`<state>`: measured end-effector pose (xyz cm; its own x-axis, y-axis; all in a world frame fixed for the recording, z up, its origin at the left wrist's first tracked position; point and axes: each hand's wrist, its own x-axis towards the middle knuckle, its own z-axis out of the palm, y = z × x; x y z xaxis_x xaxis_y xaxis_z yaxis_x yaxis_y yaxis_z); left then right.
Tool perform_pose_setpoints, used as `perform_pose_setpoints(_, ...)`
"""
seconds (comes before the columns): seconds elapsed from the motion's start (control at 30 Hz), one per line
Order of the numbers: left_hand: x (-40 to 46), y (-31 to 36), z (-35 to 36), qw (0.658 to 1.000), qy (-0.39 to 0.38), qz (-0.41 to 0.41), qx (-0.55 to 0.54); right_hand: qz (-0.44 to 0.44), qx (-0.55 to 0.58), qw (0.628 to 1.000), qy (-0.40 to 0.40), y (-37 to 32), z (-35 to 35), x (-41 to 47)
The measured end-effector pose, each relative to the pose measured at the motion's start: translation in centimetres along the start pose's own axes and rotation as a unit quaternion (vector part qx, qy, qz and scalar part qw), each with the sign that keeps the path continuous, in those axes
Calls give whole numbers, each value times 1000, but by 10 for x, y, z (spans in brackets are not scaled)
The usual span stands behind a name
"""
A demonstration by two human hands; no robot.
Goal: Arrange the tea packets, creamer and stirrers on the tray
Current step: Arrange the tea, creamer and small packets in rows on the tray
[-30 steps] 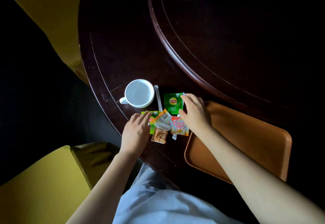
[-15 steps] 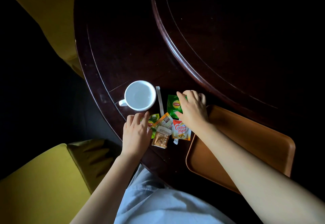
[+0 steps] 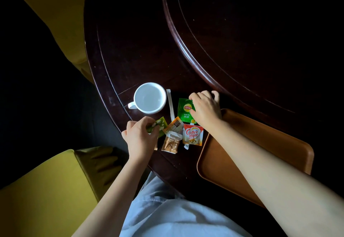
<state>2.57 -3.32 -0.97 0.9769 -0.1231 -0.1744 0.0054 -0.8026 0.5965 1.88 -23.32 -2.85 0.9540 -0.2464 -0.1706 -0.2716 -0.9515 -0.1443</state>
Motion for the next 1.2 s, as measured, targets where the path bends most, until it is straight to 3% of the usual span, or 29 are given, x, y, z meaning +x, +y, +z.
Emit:
perform_pose_setpoints(0.13, 2, 10, -17, 991, -1, -70, -117, 24, -5, 999, -45, -1, 0, 3)
perform_pose_setpoints(0.3, 1, 15, -33, 952, -3, -144, -268, 56, 26, 996, -64, 0, -2, 13)
perform_pose_setpoints(0.57, -14, 15, -41, 917, -1, -164, -363, 53, 154, 983, 79, 4, 0, 2)
perform_pose_setpoints(0.73, -16, 24, -34, 934, -22, -136, -331, 86, 318, 930, 163, 18, -23, -20)
perform_pose_setpoints(0.87, -18, 45, -9, 969, -65, -51, -232, 126, 357, 901, 213, 57, -39, -65)
perform_pose_setpoints(0.97, -24, 66, 25, 980, -146, 34, -131, 181, 373, 893, 176, 95, -35, -106)
perform_pose_setpoints(1.1, -34, 97, 75, 964, -231, 122, -44, 250, 396, 874, 125, 119, -14, -139)
perform_pose_setpoints(1.2, -41, 109, 97, 953, -214, 211, 23, 280, 358, 886, 91, 124, -1, -149)
